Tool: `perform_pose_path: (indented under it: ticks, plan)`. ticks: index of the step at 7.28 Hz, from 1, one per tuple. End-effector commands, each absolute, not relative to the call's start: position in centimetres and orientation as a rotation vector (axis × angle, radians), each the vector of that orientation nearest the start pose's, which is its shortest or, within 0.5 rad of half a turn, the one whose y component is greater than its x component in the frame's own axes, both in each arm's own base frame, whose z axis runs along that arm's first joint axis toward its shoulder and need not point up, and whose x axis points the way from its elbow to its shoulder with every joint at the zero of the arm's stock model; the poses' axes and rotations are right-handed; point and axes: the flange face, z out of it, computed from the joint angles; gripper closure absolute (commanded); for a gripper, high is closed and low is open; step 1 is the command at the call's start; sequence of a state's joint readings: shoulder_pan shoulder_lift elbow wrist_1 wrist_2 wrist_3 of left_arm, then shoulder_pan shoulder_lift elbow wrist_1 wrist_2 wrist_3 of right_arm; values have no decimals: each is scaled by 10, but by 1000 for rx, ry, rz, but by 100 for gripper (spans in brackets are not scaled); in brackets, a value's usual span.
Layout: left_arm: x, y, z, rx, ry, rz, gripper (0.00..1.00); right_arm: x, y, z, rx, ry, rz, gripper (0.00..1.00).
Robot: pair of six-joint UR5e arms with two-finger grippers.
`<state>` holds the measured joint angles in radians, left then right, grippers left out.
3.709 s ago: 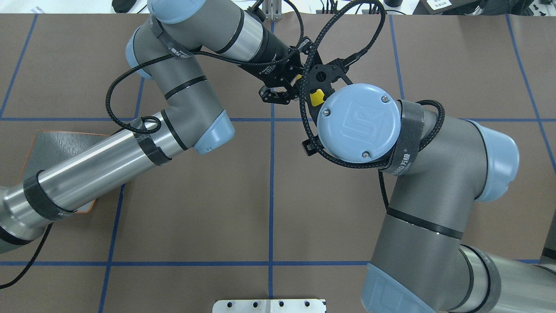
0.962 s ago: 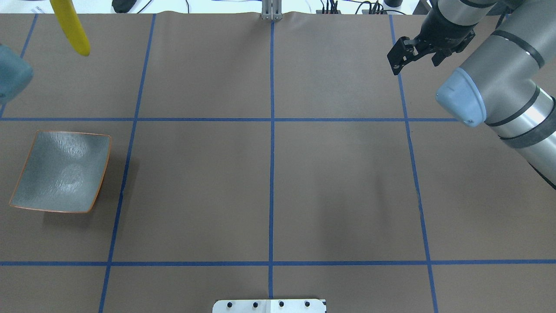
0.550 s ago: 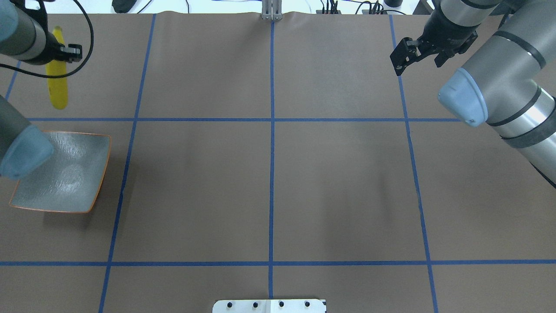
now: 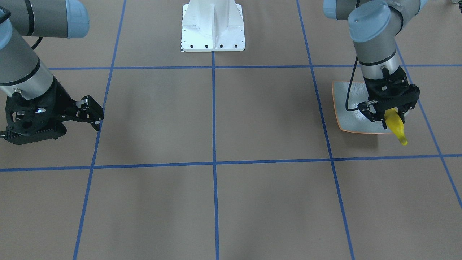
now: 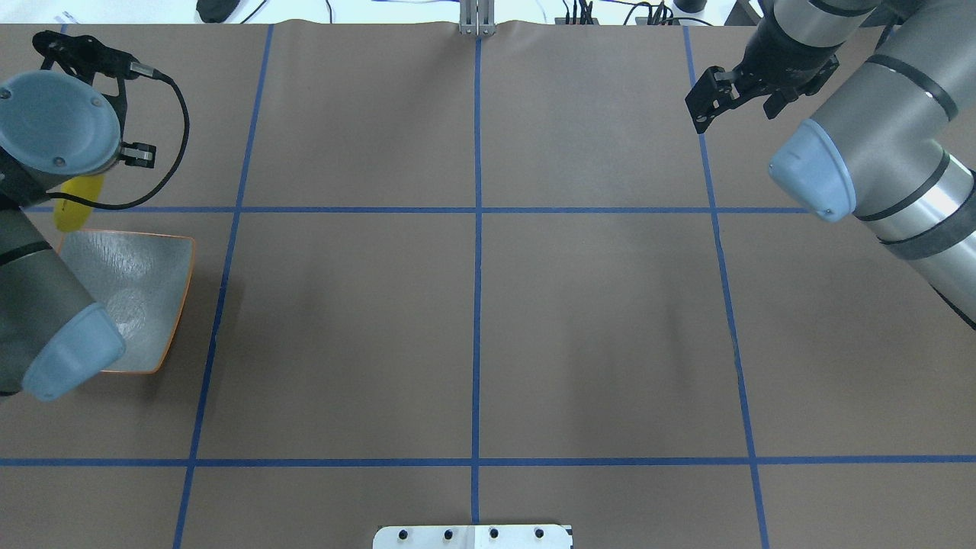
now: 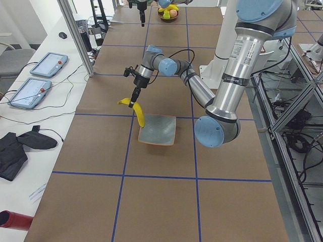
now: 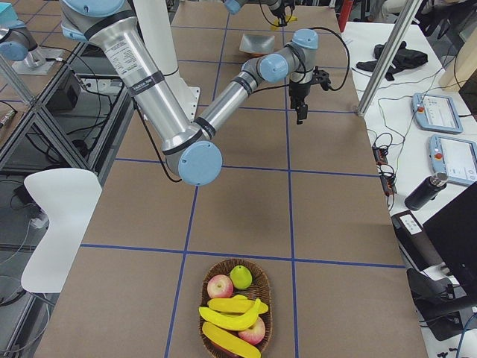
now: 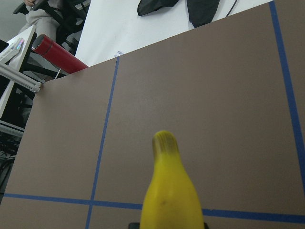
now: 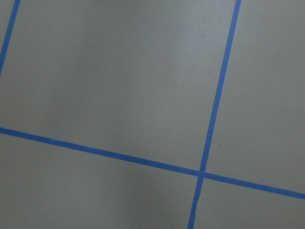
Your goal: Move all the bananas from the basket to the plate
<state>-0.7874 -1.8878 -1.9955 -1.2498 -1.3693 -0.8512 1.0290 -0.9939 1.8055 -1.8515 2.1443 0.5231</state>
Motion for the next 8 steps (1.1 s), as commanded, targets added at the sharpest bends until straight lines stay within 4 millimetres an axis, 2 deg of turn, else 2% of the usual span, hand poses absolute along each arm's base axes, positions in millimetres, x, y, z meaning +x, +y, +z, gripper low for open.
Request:
perform_pose_path:
  ticks: [1, 2, 5, 6, 7, 8]
  plan:
    - [334, -453, 352, 484, 130, -2, 100, -258, -580, 256, 160, -745, -171, 0]
    - [353, -435, 364, 511, 83, 20, 100, -258, -580, 257, 159, -743, -170, 0]
    - [359, -423, 379, 514, -43, 74, 100, -258, -580, 257, 159, -743, -169, 0]
    - [357, -415, 396, 505, -78, 93, 100, -258, -580, 257, 160, -744, -169, 0]
    - [356, -412, 402, 500, -86, 100, 100, -258, -580, 257, 159, -743, -169, 0]
    - [362, -404, 408, 493, -92, 123, 92, -258, -580, 258, 157, -742, -168, 0]
